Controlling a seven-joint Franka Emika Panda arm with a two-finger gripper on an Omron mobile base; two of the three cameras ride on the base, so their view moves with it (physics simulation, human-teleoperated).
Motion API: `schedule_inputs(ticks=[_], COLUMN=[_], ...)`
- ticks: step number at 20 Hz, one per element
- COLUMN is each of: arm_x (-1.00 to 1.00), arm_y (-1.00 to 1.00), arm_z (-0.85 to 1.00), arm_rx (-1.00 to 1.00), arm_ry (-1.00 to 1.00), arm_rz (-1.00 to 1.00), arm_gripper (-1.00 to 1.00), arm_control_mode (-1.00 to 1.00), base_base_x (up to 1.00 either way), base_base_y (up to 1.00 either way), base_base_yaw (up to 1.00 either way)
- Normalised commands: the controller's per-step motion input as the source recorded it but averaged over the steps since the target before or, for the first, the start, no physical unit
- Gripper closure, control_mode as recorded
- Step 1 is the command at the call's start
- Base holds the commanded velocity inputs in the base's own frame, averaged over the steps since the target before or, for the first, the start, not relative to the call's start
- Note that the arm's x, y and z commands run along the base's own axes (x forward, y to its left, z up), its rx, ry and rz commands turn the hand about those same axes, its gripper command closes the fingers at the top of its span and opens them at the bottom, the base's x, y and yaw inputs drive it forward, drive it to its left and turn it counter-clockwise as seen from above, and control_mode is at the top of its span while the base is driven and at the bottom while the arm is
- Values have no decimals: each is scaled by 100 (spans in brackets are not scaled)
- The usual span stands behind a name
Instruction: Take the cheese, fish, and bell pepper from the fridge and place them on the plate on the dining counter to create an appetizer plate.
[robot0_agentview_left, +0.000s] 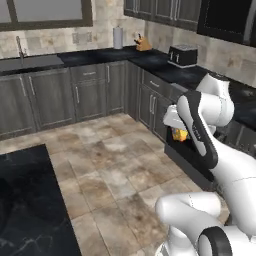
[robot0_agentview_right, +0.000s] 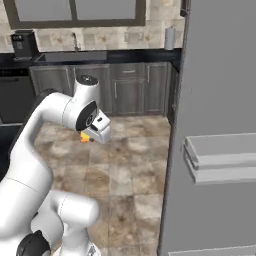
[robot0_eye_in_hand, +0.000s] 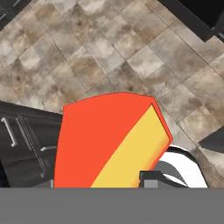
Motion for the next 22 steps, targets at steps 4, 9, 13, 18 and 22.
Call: schedule_inputs(ticks=[4, 9, 13, 18, 22], arm_x=[0, 0, 0, 0, 0], arm_y=[0, 0, 0, 0, 0], arm_z=[0, 0, 0, 0, 0], arm_rx=[0, 0, 0, 0, 0], arm_ry=[0, 0, 0, 0, 0], arm_rz=[0, 0, 0, 0, 0], arm_gripper=[100, 100, 100, 100, 100], arm_control_mode=[100, 100, 100, 100, 100], base_base_x=[0, 0, -17, -67, -100], base_base_y=[0, 0, 0, 1, 16], base_base_yaw=[81, 71, 39, 13, 6])
